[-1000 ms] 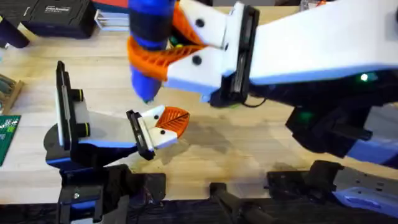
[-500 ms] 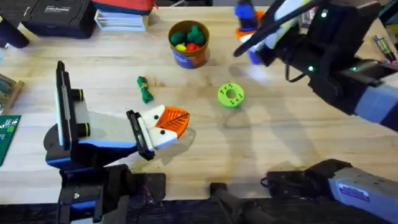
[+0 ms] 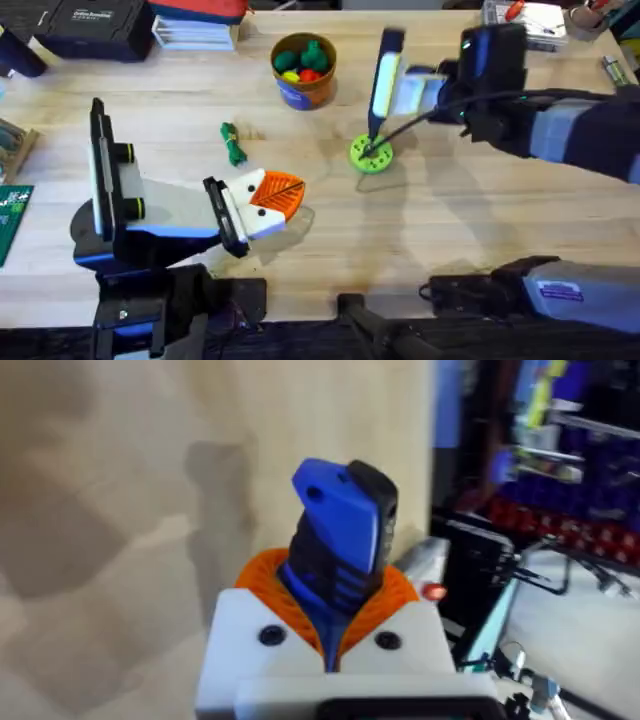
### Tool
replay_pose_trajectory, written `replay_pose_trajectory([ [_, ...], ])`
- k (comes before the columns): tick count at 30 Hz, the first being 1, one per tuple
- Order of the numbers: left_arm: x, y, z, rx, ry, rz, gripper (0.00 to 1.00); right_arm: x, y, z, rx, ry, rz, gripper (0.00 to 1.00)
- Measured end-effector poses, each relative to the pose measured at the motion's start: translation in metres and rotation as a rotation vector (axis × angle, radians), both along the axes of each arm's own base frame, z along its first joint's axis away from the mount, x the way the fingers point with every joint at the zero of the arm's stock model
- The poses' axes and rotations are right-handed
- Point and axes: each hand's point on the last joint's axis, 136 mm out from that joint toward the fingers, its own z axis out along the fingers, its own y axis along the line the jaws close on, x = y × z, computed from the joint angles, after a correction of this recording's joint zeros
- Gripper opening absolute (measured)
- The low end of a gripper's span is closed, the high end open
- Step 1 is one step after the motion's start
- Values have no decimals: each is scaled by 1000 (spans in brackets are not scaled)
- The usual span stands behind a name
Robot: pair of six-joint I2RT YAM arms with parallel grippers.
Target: Pick up the gripper from the table and insert it into the empty holder that is missing its gripper. Then pick up a screw, insert it into the mounting hole, and use the screwdriver to tighten it. Finally, clean up the table by picking up the vegetable and placing it into the bucket.
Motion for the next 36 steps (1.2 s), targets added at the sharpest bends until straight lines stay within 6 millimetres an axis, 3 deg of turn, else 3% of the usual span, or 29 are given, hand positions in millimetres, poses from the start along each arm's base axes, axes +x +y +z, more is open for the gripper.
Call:
replay_pose_trajectory([
  [3, 0, 0, 0, 0, 0, 0, 11, -16, -4, -25, -63, 119, 18, 31],
  [7, 0, 0, 0, 0, 0, 0, 11, -21, -1, -30, -56, 144, 12, 32],
  [8, 0, 0, 0, 0, 0, 0, 11, -21, -1, -30, -38, 138, -3, 83],
  [10, 0, 0, 0, 0, 0, 0, 11, -21, -1, -29, -7, 132, -33, 304],
  [13, 0, 0, 0, 0, 0, 0, 11, -20, -1, -28, 36, 119, -81, 480],
  [15, 0, 0, 0, 0, 0, 0, 11, -21, -1, -27, 52, 116, -102, 674],
  [17, 0, 0, 0, 0, 0, 0, 11, -22, 0, -28, 60, 122, -112, 948],
  [22, 0, 0, 0, 0, 0, 0, 11, -28, 7, -28, 132, 126, -166, 994],
  [27, 0, 0, 0, 0, 0, 0, 11, -26, 8, 2, 288, 31, -262, 993],
  [32, 0, 0, 0, 0, 0, 0, 11, -33, 6, 54, 457, -65, -351, 994],
  [33, 0, 0, 0, 0, 0, 0, 324, -42, 4, 85, 558, -105, -402, 994],
  [34, 0, 0, 0, 0, 0, 0, 400, -46, 4, 96, 596, -118, -419, 994],
  [36, 0, 0, 0, 0, 0, 0, 425, -56, 6, 113, 662, -134, -440, 994],
])
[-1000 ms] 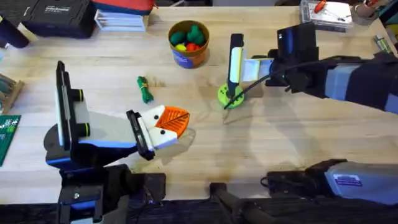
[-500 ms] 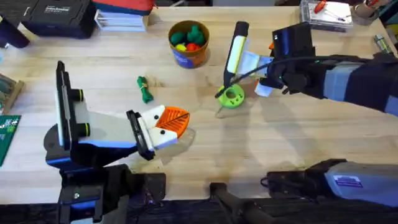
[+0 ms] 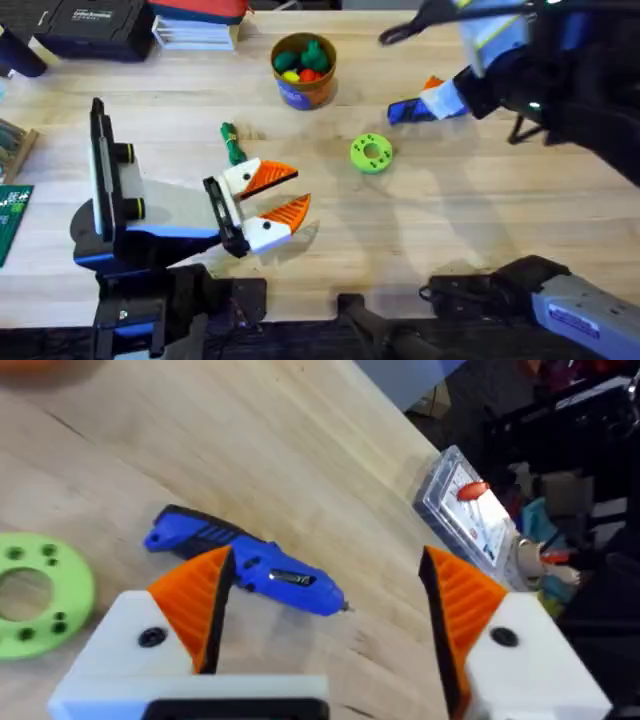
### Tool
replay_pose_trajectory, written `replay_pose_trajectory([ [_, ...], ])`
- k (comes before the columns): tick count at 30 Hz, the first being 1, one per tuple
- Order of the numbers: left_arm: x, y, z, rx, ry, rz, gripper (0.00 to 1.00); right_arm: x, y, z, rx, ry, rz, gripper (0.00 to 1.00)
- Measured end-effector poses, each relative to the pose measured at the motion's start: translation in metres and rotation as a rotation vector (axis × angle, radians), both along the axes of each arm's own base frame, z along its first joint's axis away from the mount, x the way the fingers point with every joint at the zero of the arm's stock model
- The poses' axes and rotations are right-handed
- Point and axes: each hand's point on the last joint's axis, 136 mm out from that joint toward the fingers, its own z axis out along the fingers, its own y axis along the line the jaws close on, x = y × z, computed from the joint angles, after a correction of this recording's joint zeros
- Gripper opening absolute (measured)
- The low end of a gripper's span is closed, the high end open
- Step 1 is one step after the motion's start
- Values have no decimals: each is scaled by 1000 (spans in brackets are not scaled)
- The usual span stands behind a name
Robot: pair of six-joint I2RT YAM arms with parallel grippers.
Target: Pick up the gripper from the table and insert it into the empty holder that is missing its gripper. Then pick up a screw, insert it into the mounting hole, and use the screwdriver to tighten it. Finally, clean up the table by picking up the vegetable and placing it into the bucket.
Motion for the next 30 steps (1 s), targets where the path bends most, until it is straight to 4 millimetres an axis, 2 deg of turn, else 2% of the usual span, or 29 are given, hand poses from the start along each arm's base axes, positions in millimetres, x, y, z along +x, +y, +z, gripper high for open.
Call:
replay_pose_trajectory([
  [1, 0, 0, 0, 2, -4, 0, 516, -5, 2, 6, 28, -8, -3, 995],
  [3, 0, 0, 0, 1, -3, 0, 831, -15, 7, 13, 83, -13, 7, 994],
  [4, 0, 0, 0, 0, 0, 0, 947, -20, 11, 15, 113, -9, 20, 994],
  [5, 0, 0, 0, 0, -1, 0, 974, -24, 16, 16, 142, -6, 36, 994],
  [9, 4, 2, 4, 6, -38, 19, 985, -34, 34, 21, 242, 6, 106, 994],
  [12, 9, 4, 21, -8, -97, 50, 985, -36, 40, 20, 274, 19, 128, 994],
  [18, 19, 14, 59, -68, -37, 183, 985, -32, 47, 26, 307, -2, 152, 994],
  [21, 29, 25, 75, -85, 61, 295, 985, -26, 51, 30, 319, -24, 161, 994],
  [23, 39, 34, 78, -85, 145, 369, 985, -22, 52, 31, 322, -33, 163, 994],
  [30, 79, 67, 71, 40, 475, 585, 986, -19, 54, 30, 329, -36, 163, 994],
])
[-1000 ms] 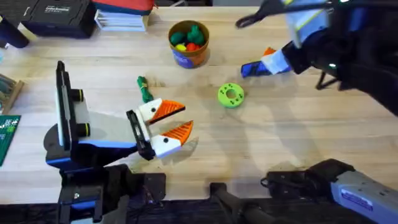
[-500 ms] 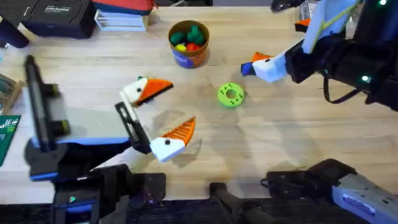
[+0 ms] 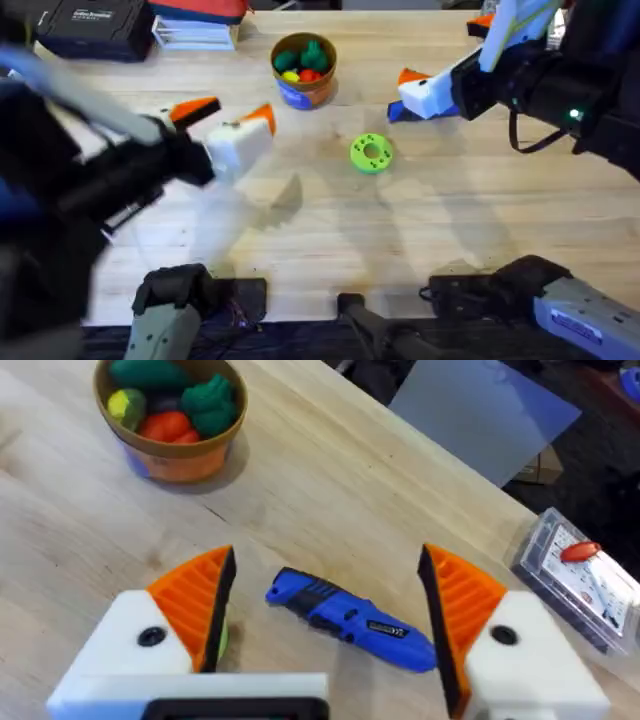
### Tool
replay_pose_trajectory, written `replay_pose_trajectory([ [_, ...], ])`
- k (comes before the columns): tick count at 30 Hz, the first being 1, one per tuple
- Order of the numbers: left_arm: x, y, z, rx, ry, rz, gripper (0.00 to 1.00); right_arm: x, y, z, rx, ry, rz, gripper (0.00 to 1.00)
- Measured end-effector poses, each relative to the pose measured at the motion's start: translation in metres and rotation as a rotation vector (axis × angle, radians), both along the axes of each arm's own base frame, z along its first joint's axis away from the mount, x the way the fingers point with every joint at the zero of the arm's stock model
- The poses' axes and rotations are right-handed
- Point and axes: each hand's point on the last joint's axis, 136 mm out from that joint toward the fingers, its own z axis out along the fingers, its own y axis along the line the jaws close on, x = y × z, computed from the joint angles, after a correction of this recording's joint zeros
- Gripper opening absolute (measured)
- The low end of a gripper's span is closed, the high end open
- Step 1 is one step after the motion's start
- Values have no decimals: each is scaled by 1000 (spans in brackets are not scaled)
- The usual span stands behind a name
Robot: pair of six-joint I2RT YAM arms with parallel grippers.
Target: Pick up the gripper from the table and insert it into the empty holder that is missing its gripper. Then pick up a screw, insert it into the mounting hole, and use the screwdriver to tighten it. Finally, clean up the table by picking up the vegetable and placing it into the bucket.
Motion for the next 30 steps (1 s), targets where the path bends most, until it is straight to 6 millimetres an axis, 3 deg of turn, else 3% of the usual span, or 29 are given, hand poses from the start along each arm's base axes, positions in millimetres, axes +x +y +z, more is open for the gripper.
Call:
replay_pose_trajectory([
  [7, 37, 49, -29, 178, 429, 187, 985, 0, 0, 0, 2, 0, -1, 993],
  [13, 68, 68, -69, 238, 669, 210, 985, -1, 0, -2, 0, 7, -1, 994],
  [17, 70, 72, -111, 232, 836, 218, 985, -3, -1, -6, -8, 26, -1, 994],
  [21, 72, 78, -139, 214, 957, 286, 985, -5, -2, -8, -12, 38, -1, 993],
  [26, 72, 94, -160, 221, 1055, 446, 985, -5, -2, -9, -14, 42, -1, 993],
  [30, 75, 94, -173, 257, 1084, 515, 985, -5, -2, -9, -14, 42, -1, 993],
])
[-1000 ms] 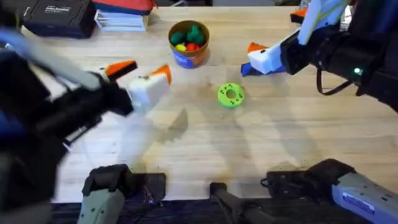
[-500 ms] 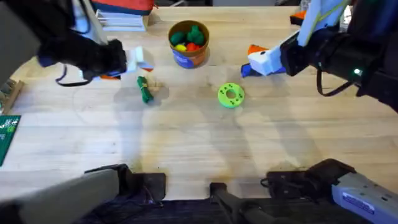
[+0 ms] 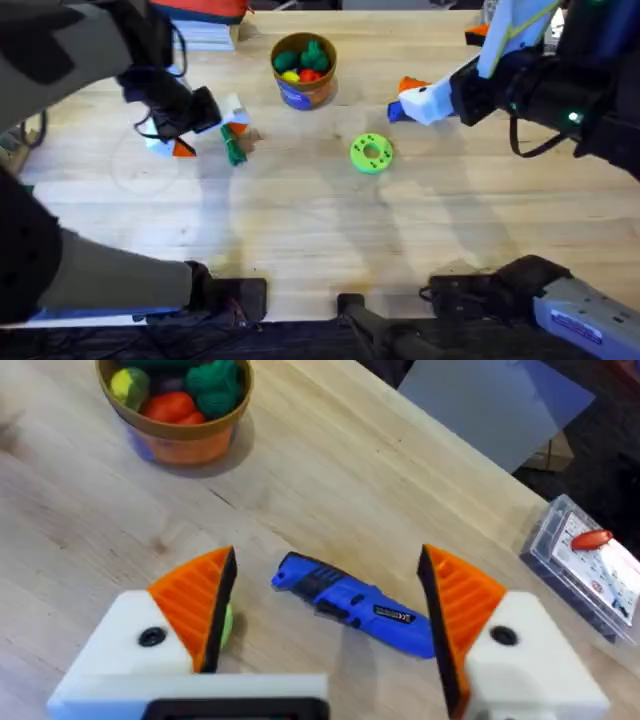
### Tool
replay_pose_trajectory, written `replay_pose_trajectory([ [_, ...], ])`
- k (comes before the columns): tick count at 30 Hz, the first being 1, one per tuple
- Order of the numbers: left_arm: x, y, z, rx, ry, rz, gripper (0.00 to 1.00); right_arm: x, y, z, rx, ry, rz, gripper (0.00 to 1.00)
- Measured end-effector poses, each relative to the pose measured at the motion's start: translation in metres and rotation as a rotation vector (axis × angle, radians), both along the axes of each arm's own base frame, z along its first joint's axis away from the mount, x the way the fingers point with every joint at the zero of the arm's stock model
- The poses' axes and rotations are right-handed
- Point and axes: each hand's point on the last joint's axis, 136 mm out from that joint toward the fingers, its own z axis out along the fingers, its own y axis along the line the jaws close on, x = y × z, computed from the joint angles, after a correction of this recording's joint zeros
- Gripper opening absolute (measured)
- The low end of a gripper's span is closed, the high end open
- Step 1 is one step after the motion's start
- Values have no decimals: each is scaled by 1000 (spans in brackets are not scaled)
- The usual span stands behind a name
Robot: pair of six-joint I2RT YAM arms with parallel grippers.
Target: Pick up the gripper from the table and insert it into the empty holder that is missing its gripper. Then pick up a screw, insert it into the mounting hole, and use the screwdriver to tighten it. Finally, clean up the table by picking up the vegetable and placing it into the bucket.
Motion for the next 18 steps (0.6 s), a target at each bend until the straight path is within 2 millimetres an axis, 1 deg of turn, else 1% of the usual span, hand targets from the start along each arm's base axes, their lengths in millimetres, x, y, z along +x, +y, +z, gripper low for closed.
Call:
replay_pose_trajectory([
  [4, 7, -15, -14, 26, 13, -34, 985, 0, 0, 0, 0, 0, 0, 994],
  [8, 11, -28, -21, 33, 16, -66, 985, 0, 0, 0, 0, 0, 0, 993],
  [14, 12, -28, -22, 35, 16, -60, 985, 0, 0, 0, 0, 0, 0, 994],
  [17, 15, -28, -22, 36, 5, -57, 985, 0, 0, 0, 0, 0, 0, 994],
  [18, 16, -28, -23, 37, 3, -54, 934, 0, 0, 0, 0, 0, 0, 993],
])
